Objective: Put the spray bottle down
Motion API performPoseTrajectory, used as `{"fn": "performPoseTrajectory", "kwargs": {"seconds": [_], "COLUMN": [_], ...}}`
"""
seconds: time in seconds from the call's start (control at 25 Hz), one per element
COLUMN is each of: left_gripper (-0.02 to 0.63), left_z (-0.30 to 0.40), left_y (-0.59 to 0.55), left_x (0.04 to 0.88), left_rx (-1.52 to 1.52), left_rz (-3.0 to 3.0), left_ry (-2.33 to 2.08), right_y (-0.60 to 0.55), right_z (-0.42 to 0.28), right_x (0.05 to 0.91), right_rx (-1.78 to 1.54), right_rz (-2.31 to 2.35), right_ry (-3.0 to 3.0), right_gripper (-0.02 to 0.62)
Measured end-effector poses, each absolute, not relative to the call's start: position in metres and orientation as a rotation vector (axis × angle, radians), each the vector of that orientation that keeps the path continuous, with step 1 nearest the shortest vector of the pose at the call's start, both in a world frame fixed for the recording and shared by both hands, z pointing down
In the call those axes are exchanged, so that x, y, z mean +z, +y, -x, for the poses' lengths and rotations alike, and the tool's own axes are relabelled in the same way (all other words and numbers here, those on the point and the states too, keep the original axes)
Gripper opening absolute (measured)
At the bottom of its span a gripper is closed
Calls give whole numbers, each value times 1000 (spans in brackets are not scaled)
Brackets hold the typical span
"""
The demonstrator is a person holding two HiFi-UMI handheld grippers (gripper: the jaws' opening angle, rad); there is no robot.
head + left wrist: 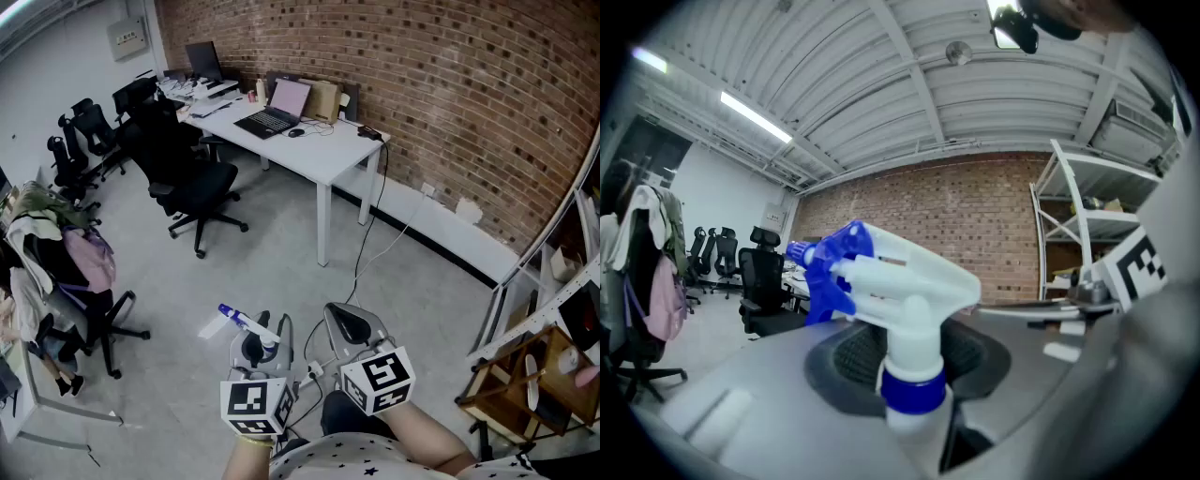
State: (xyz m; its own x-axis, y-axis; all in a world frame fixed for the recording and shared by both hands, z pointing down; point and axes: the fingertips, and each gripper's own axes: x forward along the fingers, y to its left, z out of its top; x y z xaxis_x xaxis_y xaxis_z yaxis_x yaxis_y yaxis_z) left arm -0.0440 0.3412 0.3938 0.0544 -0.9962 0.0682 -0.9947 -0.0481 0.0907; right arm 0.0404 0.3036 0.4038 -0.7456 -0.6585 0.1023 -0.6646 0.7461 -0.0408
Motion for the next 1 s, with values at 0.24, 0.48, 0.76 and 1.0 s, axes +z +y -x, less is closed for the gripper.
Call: {"fn": "performPoseTrajectory", "kwargs": {"seconds": [0.24,0.48,0.76,1.0], "left_gripper": [127,127,127,127], "left_z": [39,32,29,37], "left_y": [258,175,105,59], "left_x": [386,376,378,381], "left_rx": [12,-17,6,48], "left_rz": [-2193,-2163,-2128,-2127], "left_ry": [-2098,-2140,-2165,-2180], "right_y": [219,139,74,33], "right_z": [-43,-54,-66,-64], "right_x": [393,382,383,397], "right_rx": [101,70,85,123], "right_rz": [-1048,-970,-958,-962], "right_ry": [-2870,-2881,-2890,-2868], "right_gripper": [-2,-2,-2,-2]}}
